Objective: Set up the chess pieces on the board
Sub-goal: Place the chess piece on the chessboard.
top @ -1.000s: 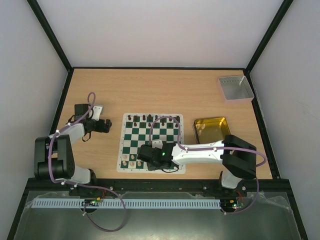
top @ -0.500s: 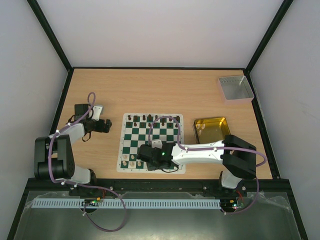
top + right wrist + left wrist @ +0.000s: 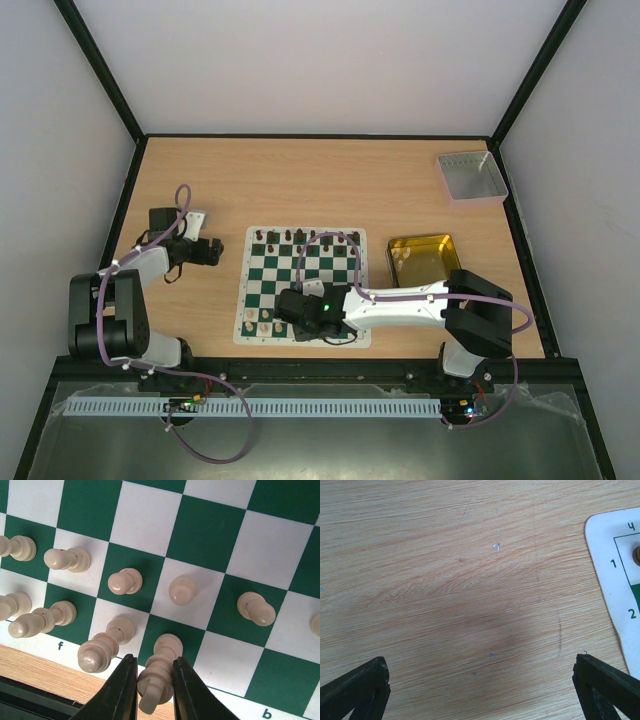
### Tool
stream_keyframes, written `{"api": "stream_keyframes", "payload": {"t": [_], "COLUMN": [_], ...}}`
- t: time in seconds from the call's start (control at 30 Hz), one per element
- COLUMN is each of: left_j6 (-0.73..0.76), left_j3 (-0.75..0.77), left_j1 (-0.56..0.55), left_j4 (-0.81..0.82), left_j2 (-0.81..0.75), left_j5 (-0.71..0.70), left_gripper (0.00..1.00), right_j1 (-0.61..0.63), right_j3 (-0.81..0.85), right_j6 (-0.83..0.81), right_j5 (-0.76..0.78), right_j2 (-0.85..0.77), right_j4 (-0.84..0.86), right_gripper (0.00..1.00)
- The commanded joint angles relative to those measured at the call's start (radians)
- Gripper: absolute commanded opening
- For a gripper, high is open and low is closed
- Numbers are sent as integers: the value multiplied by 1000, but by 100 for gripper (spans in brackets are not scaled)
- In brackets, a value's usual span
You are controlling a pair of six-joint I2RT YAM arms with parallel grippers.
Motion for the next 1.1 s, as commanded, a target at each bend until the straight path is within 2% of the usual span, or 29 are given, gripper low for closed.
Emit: {"api": "stream_keyframes", "payload": {"t": [0.0,0.17,0.5,1.07], "left_j6": [2,2,2,2], "left_j3": [10,10,10,9], "left_j1": [-4,-3,-4,-3], "left_j4": [5,3,4,3], "left_j2": [-5,-3,-5,-5], "left_j5": [-2,-2,-2,-2], "left_gripper": [100,99,99,100], "right_j1": [7,8,8,8], "right_j3": [13,11,40,9], "right_j6": [2,4,7,1], "right_j5": [12,13,46,32], "right_j2": [12,13,-1,5], "right_j4": [-27,-27,-60,-33], "right_gripper": [19,25,29,27]}}
